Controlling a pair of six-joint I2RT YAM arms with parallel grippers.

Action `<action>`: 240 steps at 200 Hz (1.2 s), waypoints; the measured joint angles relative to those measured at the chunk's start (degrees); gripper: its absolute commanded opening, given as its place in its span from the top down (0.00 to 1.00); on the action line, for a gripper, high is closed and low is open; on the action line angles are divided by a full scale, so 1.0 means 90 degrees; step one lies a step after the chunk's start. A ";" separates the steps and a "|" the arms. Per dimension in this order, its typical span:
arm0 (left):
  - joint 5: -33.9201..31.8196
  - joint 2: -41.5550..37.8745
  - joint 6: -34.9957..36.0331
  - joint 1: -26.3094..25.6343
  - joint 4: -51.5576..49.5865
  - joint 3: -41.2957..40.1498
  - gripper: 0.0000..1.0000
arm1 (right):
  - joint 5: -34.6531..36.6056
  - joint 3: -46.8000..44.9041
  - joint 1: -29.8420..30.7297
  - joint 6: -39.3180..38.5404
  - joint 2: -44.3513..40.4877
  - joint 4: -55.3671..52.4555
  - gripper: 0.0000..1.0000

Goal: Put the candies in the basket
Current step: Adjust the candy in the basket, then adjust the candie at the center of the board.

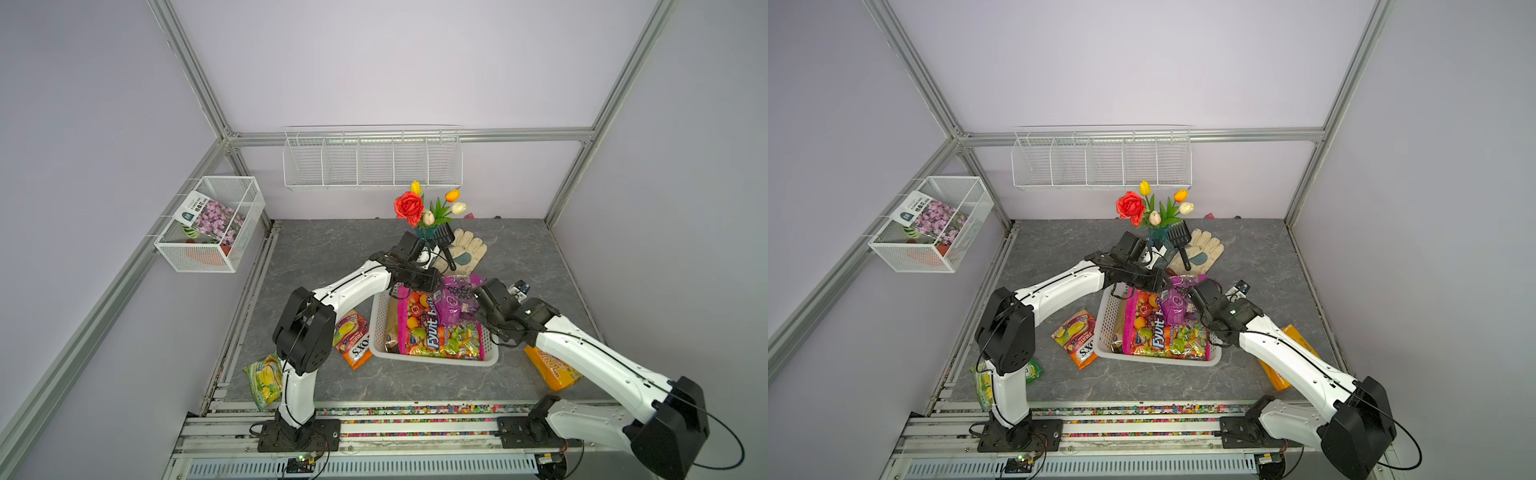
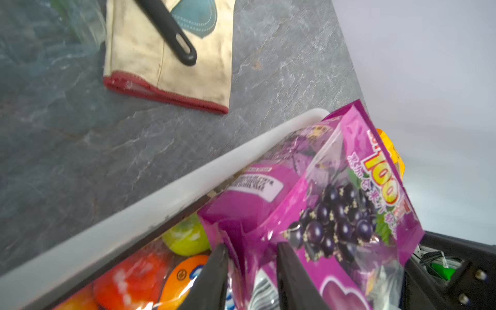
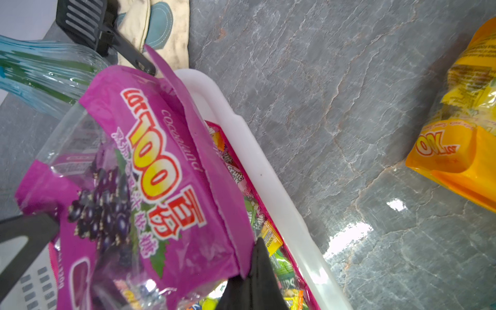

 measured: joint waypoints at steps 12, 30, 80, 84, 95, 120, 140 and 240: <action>-0.0019 -0.0010 -0.0002 0.0000 0.0097 -0.0002 0.64 | -0.0002 -0.0010 0.0000 -0.0112 -0.0061 -0.0039 0.62; -0.0015 -0.0056 0.0000 0.0000 0.0206 -0.0024 0.63 | 0.0073 -0.0007 0.0000 -0.0231 -0.0177 -0.0238 0.39; 0.0012 -0.0542 -0.0005 -0.0007 0.0313 -0.0505 0.56 | 0.0340 0.0078 -0.0107 -0.0515 -0.0602 -0.1562 0.29; 0.0010 -0.0590 -0.0002 -0.0012 0.0306 -0.0532 0.55 | 0.0342 0.0078 -0.0168 -0.0515 -0.0668 -0.1681 0.30; -0.0007 -0.0731 0.0007 -0.0022 0.0304 -0.0590 0.54 | 0.0328 0.0075 -0.0386 -0.0527 -0.0852 -0.1972 0.33; -0.0097 -0.1081 0.0075 -0.0092 0.0279 -0.0690 0.52 | 0.0107 0.0027 -0.1217 -0.0687 -0.1180 -0.2429 0.40; -0.0143 -0.1338 0.0209 -0.0231 0.0260 -0.0789 0.52 | -0.0136 -0.0160 -0.2033 -0.0957 -0.1239 -0.2645 0.44; -0.0257 -0.1904 0.1185 -0.0447 0.0175 -0.2086 0.52 | -0.0923 -0.1056 -0.2800 -0.1851 -0.0461 -0.1921 0.56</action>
